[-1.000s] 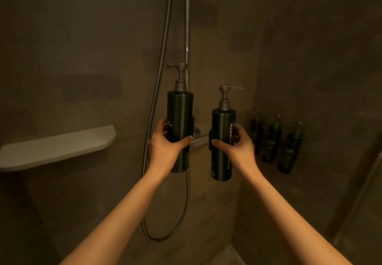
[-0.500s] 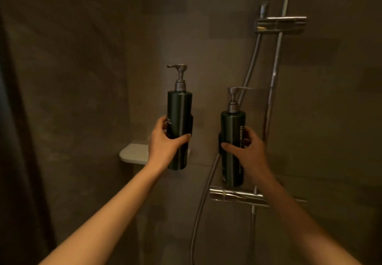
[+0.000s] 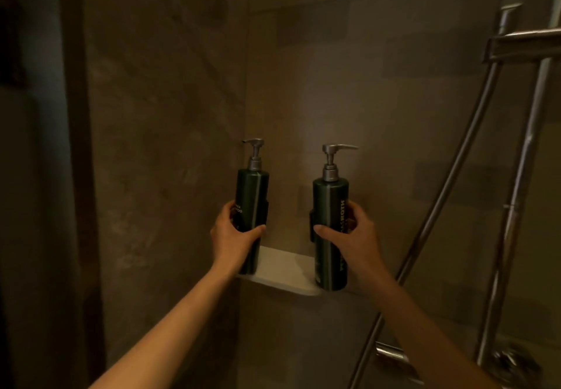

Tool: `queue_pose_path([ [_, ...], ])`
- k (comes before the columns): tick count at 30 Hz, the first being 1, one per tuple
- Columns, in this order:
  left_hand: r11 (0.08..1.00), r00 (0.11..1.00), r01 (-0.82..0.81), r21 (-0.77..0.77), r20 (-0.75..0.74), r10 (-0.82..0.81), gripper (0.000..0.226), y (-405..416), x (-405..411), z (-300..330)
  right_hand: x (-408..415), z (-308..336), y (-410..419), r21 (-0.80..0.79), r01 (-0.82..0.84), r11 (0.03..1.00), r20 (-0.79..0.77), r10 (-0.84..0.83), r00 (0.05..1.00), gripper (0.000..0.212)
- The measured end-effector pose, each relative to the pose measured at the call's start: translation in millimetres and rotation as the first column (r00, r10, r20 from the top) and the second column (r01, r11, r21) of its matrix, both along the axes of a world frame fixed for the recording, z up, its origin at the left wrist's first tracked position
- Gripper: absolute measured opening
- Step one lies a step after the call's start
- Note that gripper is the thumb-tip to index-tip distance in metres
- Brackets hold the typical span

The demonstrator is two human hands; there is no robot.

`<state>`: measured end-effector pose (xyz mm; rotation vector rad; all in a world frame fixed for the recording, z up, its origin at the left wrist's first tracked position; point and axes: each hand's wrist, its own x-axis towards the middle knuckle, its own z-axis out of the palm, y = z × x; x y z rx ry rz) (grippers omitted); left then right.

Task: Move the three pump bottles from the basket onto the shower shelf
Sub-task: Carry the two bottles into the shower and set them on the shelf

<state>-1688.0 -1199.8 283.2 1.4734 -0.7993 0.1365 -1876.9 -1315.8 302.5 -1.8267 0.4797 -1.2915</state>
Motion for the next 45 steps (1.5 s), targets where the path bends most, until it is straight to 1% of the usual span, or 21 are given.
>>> queue_pose_path([
  [5, 1.0, 0.999, 0.03, -0.009, -0.032, -0.03, 0.078, -16.1, 19.7, -10.3, 17.1, -1.1, -13.8, 0.0, -0.003, 1.0, -0.002, 0.003, 1.0, 0.065],
  [11, 0.999, 0.998, 0.029, -0.02, -0.05, -0.03, 0.077, -31.4, 27.2, -11.0, 31.6, -3.8, -31.9, 0.009, -0.018, 1.0, -0.013, 0.018, 1.0, 0.068],
  [17, 1.0, 1.0, 0.004, -0.014, -0.022, -0.005, 0.078, -37.4, 31.3, -16.3, 56.6, -4.2, -38.3, -0.035, -0.019, 0.999, -0.05, 0.017, 0.999, 0.068],
  [21, 1.0, 1.0, 0.005, -0.005, -0.003, -0.005, 0.079, -37.8, 32.8, -18.2, 68.9, -8.9, -38.2, -0.008, -0.003, 1.0, -0.026, 0.002, 1.0, 0.062],
  [25, 1.0, 1.0, -0.005, 0.016, 0.019, 0.004, 0.079, -37.3, 33.9, -17.3, 77.2, -10.2, -36.5, 0.004, -0.016, 1.0, -0.027, 0.016, 0.999, 0.066],
  [29, 0.999, 1.0, 0.0, 0.035, 0.027, -0.001, 0.081, -35.7, 33.3, -16.9, 80.6, -11.5, -34.8, -0.014, -0.003, 1.0, -0.033, 0.002, 0.999, 0.062],
  [35, 0.998, 0.999, 0.008, 0.057, 0.042, -0.011, 0.078, -33.1, 31.2, -13.1, 82.0, -7.2, -34.1, 0.001, -0.02, 1.0, -0.07, 0.02, 0.997, 0.069],
  [41, 0.989, 0.998, -0.028, 0.148, 0.053, 0.02, 0.084, -25.2, 24.7, -8.0, 77.5, -5.3, -32.2, -0.01, 0.003, 1.0, -0.11, -0.004, 0.994, 0.077],
  [43, 0.982, 0.998, -0.034, 0.184, 0.057, 0.024, 0.084, -19.9, 18.6, -3.5, 70.9, -5.0, -29.9, -0.01, -0.007, 1.0, -0.12, 0.006, 0.993, 0.077],
  [45, 0.976, 0.997, -0.049, 0.212, 0.065, 0.036, 0.079, -14.9, 13.4, 0.0, 64.2, -4.4, -28.0, -0.013, 0.001, 1.0, -0.136, -0.003, 0.991, 0.073],
])
